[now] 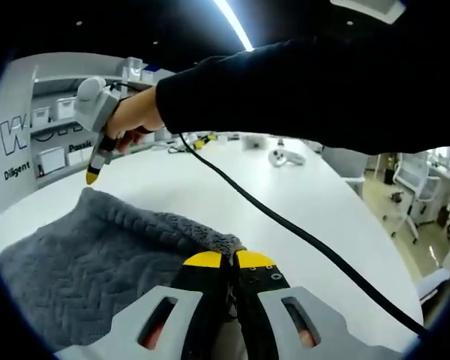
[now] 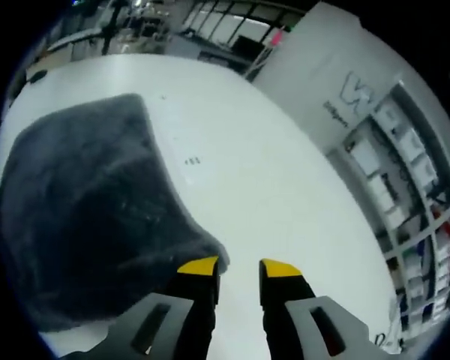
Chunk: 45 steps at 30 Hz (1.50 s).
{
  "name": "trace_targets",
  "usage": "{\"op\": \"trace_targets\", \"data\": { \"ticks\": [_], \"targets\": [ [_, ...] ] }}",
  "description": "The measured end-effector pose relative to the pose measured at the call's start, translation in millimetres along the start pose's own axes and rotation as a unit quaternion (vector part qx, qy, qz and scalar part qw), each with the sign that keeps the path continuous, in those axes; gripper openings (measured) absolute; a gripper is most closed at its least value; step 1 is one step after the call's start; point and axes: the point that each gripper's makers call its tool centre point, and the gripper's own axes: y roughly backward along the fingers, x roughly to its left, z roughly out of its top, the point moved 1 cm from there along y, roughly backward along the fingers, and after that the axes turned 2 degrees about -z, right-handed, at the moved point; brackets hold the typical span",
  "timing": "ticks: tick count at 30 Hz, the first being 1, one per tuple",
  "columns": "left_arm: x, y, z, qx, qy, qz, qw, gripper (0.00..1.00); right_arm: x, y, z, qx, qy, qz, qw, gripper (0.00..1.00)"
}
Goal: Open the folded towel by lifting each exposed corner and separating the folded layers until the towel lies flat within the target outline without major curled edges
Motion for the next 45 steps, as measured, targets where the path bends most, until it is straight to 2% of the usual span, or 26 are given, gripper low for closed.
{"op": "trace_targets", "data": {
  "ticks": [5, 9, 13, 17, 19, 24, 26, 27, 29, 30, 31, 32, 35, 43, 45],
  "targets": [
    [-1.0, -2.9, 3.9, -0.003, 0.001, 0.002, 1.0, 0.03, 10.8, -3.7, -3.1, 0.008, -0.001, 0.02, 0.9998, 0.23],
    [-2.8, -3.9, 2.4, -0.005, 0.001, 0.001, 1.0, 0.07, 14.2, -8.9, -12.9, 0.025, 0.01, 0.018, 0.9995, 0.23],
    [-8.9, -5.2, 3.9, -0.011, -0.003, -0.004, 0.9999, 0.28, 14.0, -11.0, -24.7, 0.045, 0.019, 0.012, 0.9987, 0.24],
    [-6.7, -3.5, 6.0, -0.014, -0.003, 0.003, 0.9999, 0.39, 11.4, -9.3, -27.9, 0.045, 0.013, 0.01, 0.9988, 0.24],
    [-4.7, -3.6, 5.6, -0.012, 0.008, 0.007, 0.9999, 0.49, 10.5, -8.5, -28.3, 0.045, 0.012, 0.008, 0.9989, 0.24],
    [2.1, -3.6, 6.2, -0.011, 0.02, 0.029, 0.9993, 0.82, 11.5, -6.6, -27.1, 0.044, 0.011, 0.005, 0.999, 0.28],
    [2.5, -4.2, 8.5, -0.017, 0.023, 0.032, 0.9991, 0.98, 12.2, -6.9, -25.8, 0.04, 0.009, 0.004, 0.9992, 0.38],
    [2.2, -3.3, 9.2, -0.019, 0.027, 0.032, 0.999, 1.0, 8.4, -7.6, -23.3, 0.031, 0.003, -0.011, 0.9994, 0.49],
    [3.3, -1.6, 9.7, -0.018, 0.026, 0.034, 0.9989, 1.0, 4.2, -10.3, -18.0, 0.01, -0.026, -0.034, 0.999, 0.88],
    [3.7, -0.1, 9.9, -0.017, 0.025, 0.035, 0.9989, 1.0, 5.3, -12.2, -16.2, 0.0, -0.047, -0.034, 0.9983, 0.99],
    [2.3, 0.8, 10.8, -0.019, 0.023, 0.029, 0.9991, 1.0, 2.6, -7.5, -21.6, 0.016, -0.054, -0.042, 0.9975, 0.97],
    [-0.9, 2.1, 12.4, -0.021, 0.027, 0.018, 0.9992, 1.0, 3.2, -9.1, -18.6, 0.007, -0.059, -0.043, 0.9973, 0.99],
    [-3.7, 7.4, 16.4, -0.027, 0.031, 0.013, 0.9991, 1.0, -0.2, -6.3, -21.4, 0.014, -0.049, -0.049, 0.9975, 1.0],
    [7.8, 20.2, 20.0, -0.037, 0.04, 0.027, 0.9981, 1.0, 0.5, -0.6, -23.4, 0.01, -0.065, -0.059, 0.9961, 1.0],
    [11.9, 23.7, 19.0, -0.037, 0.047, 0.031, 0.9977, 1.0, 3.3, 4.0, -20.3, 0.0, -0.1, -0.058, 0.9933, 1.0]
  ]
}}
